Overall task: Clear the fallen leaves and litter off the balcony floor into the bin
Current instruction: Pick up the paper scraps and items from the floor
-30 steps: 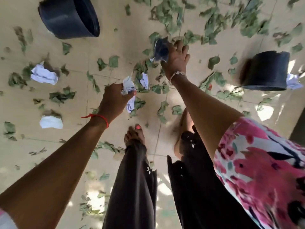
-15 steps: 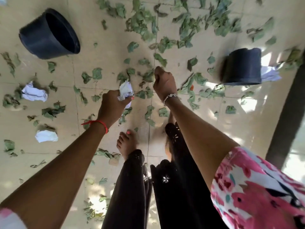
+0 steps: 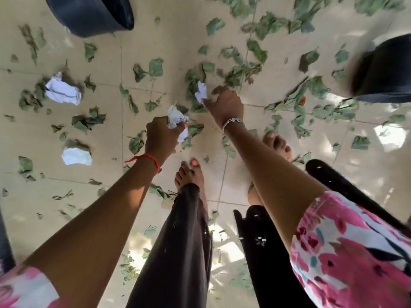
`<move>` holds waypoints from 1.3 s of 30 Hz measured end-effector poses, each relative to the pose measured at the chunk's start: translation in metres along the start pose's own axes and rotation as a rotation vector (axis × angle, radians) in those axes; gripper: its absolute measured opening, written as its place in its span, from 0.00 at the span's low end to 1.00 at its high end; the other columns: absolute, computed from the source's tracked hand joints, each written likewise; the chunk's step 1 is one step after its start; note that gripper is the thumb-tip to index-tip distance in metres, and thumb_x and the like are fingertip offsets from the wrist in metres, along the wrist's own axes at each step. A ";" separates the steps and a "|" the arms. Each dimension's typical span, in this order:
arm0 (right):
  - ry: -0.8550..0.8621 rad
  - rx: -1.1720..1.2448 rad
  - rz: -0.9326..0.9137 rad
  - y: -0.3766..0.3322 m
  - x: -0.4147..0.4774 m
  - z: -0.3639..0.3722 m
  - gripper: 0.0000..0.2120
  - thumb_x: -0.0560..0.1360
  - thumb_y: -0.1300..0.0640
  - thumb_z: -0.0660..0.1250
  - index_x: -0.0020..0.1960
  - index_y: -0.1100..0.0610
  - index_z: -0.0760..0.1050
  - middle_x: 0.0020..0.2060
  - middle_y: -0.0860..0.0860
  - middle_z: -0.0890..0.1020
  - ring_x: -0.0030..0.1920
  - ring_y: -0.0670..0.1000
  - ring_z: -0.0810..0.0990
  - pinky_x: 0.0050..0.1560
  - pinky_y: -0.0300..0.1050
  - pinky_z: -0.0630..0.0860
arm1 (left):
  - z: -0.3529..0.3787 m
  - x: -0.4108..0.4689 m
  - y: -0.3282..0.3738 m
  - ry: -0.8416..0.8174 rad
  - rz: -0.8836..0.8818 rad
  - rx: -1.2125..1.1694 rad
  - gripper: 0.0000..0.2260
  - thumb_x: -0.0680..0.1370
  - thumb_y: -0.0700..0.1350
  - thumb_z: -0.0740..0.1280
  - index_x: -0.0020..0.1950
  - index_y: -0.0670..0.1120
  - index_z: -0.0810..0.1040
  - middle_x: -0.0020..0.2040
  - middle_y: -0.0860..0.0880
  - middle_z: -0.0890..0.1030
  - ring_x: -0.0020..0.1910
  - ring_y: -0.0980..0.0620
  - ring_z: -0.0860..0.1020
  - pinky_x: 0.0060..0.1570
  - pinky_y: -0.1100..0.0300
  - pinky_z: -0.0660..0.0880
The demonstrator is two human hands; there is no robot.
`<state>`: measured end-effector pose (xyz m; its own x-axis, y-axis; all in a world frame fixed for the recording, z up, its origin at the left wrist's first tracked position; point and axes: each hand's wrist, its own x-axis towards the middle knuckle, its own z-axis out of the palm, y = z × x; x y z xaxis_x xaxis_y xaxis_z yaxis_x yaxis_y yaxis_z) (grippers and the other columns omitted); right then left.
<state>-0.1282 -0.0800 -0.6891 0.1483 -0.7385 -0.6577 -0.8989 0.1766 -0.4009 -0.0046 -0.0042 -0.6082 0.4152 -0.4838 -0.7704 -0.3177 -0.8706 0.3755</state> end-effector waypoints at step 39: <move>0.052 0.447 0.037 -0.057 -0.074 0.019 0.15 0.68 0.60 0.68 0.24 0.58 0.70 0.19 0.48 0.73 0.22 0.44 0.72 0.25 0.35 0.67 | -0.049 -0.058 -0.044 0.024 -0.046 -0.185 0.22 0.76 0.45 0.66 0.61 0.27 0.73 0.46 0.32 0.79 0.34 0.53 0.81 0.38 0.61 0.78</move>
<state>-0.0800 -0.0233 -0.6293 0.0884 -0.7562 -0.6484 -0.6349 0.4588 -0.6216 0.0274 0.0574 -0.5547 0.4461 -0.4436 -0.7773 -0.1372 -0.8922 0.4304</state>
